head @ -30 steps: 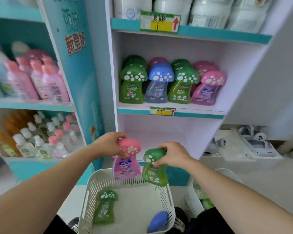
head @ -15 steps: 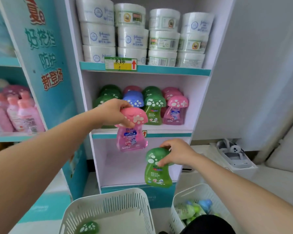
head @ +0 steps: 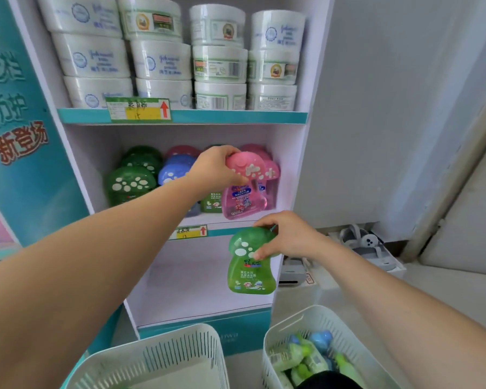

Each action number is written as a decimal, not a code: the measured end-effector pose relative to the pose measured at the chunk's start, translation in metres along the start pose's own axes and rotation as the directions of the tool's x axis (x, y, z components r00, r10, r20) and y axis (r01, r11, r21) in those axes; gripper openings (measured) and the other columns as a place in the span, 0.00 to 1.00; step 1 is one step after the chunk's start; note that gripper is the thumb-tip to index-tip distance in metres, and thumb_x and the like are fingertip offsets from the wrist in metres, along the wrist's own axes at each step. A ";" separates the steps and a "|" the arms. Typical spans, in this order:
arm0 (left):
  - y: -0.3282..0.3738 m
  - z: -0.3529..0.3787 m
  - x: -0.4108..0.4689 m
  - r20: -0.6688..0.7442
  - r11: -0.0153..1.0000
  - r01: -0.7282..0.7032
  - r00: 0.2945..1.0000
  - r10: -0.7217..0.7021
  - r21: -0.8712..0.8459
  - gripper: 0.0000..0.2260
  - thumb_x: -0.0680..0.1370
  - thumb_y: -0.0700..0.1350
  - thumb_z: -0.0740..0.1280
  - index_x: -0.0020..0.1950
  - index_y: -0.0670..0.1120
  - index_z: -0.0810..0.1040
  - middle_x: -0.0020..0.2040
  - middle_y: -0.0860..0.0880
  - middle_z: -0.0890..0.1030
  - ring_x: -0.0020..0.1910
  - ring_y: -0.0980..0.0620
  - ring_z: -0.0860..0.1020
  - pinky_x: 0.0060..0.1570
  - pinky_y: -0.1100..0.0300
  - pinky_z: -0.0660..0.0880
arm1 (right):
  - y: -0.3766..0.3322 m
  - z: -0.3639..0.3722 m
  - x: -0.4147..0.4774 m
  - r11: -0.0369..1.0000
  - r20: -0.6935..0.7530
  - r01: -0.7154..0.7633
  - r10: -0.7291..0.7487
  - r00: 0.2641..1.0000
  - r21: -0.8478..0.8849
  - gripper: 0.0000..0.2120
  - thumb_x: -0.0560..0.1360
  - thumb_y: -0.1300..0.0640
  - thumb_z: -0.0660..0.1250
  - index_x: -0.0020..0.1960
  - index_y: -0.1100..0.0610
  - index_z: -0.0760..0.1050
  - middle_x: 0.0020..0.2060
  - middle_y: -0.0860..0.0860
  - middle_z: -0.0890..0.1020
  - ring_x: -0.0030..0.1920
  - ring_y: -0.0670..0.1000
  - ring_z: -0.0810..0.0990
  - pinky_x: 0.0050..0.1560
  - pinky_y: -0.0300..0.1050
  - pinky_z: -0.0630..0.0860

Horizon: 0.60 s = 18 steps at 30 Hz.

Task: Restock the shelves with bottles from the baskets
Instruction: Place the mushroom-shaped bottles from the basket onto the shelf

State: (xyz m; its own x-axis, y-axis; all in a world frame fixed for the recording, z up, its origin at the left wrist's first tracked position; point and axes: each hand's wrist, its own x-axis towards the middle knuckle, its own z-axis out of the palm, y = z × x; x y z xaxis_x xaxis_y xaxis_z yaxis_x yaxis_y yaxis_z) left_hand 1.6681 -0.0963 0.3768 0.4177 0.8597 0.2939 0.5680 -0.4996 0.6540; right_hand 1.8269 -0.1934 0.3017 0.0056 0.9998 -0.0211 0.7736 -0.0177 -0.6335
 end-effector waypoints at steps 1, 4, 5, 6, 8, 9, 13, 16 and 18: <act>0.000 0.007 0.005 -0.013 1.000 -0.001 1.000 0.001 0.012 0.28 0.67 0.44 0.78 0.65 0.47 0.74 0.57 0.48 0.80 0.52 0.49 0.79 0.56 0.52 0.77 | 0.003 -0.003 0.001 1.000 -0.008 -0.003 0.003 1.000 0.008 0.30 0.58 0.53 0.82 0.59 0.50 0.78 0.51 0.44 0.79 0.52 0.47 0.78 0.58 0.46 0.76; -0.002 0.026 0.019 -0.051 0.998 -0.008 0.999 0.011 0.055 0.29 0.67 0.44 0.77 0.67 0.47 0.73 0.58 0.47 0.79 0.54 0.47 0.78 0.58 0.53 0.75 | 0.014 -0.007 0.004 1.000 -0.021 -0.014 0.014 1.000 0.024 0.31 0.58 0.53 0.82 0.59 0.50 0.78 0.51 0.44 0.80 0.52 0.47 0.78 0.59 0.49 0.76; -0.002 0.032 0.022 -0.059 0.997 -0.015 0.998 0.019 0.076 0.30 0.67 0.44 0.77 0.67 0.47 0.73 0.59 0.47 0.79 0.55 0.47 0.78 0.59 0.53 0.75 | 0.018 -0.008 0.005 1.000 -0.020 -0.017 0.017 1.000 0.022 0.31 0.58 0.53 0.82 0.59 0.50 0.78 0.51 0.45 0.79 0.52 0.47 0.78 0.59 0.48 0.76; -0.002 0.038 0.026 -0.060 0.995 -0.023 0.998 0.029 0.095 0.30 0.67 0.44 0.77 0.68 0.47 0.73 0.59 0.46 0.79 0.56 0.46 0.78 0.59 0.53 0.74 | 0.022 -0.008 0.006 1.000 -0.017 -0.022 0.022 1.000 0.019 0.31 0.58 0.53 0.82 0.60 0.50 0.78 0.51 0.45 0.79 0.52 0.47 0.78 0.58 0.47 0.76; -0.002 0.049 0.031 -0.050 0.992 -0.032 0.998 0.039 0.125 0.29 0.68 0.45 0.76 0.68 0.47 0.72 0.60 0.46 0.79 0.56 0.45 0.77 0.59 0.53 0.74 | 0.029 -0.008 0.007 0.999 -0.009 -0.036 0.036 0.999 0.019 0.31 0.58 0.54 0.82 0.60 0.50 0.78 0.51 0.44 0.79 0.51 0.46 0.77 0.57 0.44 0.75; -0.002 0.054 0.034 -0.042 0.990 -0.033 0.998 0.039 0.135 0.29 0.68 0.45 0.76 0.68 0.47 0.72 0.60 0.46 0.79 0.56 0.45 0.77 0.59 0.53 0.74 | 0.033 -0.007 0.007 0.999 -0.007 -0.039 0.039 0.999 0.014 0.31 0.58 0.53 0.82 0.60 0.50 0.78 0.51 0.44 0.79 0.50 0.45 0.77 0.57 0.44 0.75; -0.004 0.070 0.042 0.011 0.989 -0.028 1.000 0.027 0.146 0.32 0.69 0.46 0.76 0.71 0.47 0.69 0.63 0.46 0.77 0.58 0.45 0.76 0.59 0.53 0.74 | 0.044 -0.003 0.010 0.998 0.004 -0.051 0.051 0.999 -0.026 0.30 0.59 0.51 0.81 0.59 0.48 0.78 0.50 0.42 0.79 0.50 0.45 0.78 0.56 0.44 0.75; -0.004 0.078 0.047 0.039 0.988 -0.031 0.999 0.026 0.150 0.30 0.70 0.45 0.75 0.70 0.48 0.69 0.60 0.46 0.77 0.56 0.46 0.76 0.52 0.55 0.74 | 0.050 -0.002 0.011 0.998 0.008 -0.057 0.057 0.998 -0.019 0.31 0.59 0.51 0.81 0.60 0.48 0.78 0.50 0.43 0.79 0.51 0.46 0.77 0.57 0.46 0.75; -0.004 0.081 0.051 0.040 0.989 -0.014 0.999 0.008 0.150 0.28 0.70 0.45 0.75 0.66 0.47 0.69 0.54 0.48 0.77 0.50 0.49 0.76 0.45 0.57 0.72 | 0.054 -0.002 0.011 0.998 0.007 -0.059 0.059 0.998 -0.016 0.31 0.59 0.50 0.81 0.61 0.49 0.77 0.51 0.43 0.79 0.51 0.46 0.77 0.58 0.47 0.75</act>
State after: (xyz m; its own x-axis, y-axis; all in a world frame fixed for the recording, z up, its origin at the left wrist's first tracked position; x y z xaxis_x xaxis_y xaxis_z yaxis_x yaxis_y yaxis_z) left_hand 1.7448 -0.0589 0.3326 0.4502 0.8506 0.2716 0.6621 -0.5221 0.5376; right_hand 1.8701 -0.1833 0.2691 0.0469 0.9969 -0.0636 0.7822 -0.0763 -0.6183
